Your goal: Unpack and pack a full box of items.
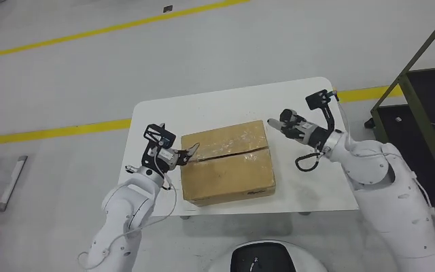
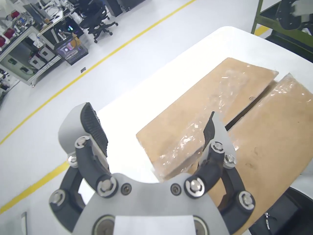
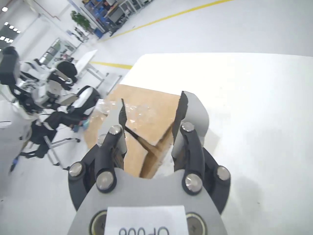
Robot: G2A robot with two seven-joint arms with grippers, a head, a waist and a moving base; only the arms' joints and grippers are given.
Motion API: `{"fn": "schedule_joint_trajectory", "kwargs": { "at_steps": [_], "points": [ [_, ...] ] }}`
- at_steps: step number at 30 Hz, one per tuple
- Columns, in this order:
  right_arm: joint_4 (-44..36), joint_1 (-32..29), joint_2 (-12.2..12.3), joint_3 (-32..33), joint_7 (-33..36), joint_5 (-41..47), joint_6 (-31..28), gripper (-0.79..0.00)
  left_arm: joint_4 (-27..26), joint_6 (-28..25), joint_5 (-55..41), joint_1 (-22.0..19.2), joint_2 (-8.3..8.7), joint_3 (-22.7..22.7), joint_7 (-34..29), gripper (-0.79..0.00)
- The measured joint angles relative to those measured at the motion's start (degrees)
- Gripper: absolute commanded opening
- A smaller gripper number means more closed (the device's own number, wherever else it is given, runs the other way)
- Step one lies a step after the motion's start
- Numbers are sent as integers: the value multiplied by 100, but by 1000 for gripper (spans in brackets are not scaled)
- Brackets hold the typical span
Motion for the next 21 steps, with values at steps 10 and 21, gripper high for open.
{"fn": "schedule_joint_trajectory", "kwargs": {
  "at_steps": [10,21],
  "points": [
    [200,397,7,-159,704,557,8,0,-72,20,-13,182,17,-187,-20,0],
    [714,735,-19,-175,620,1678,123,-114,23,367,-517,183,-33,-165,-113,0]
  ]
}}
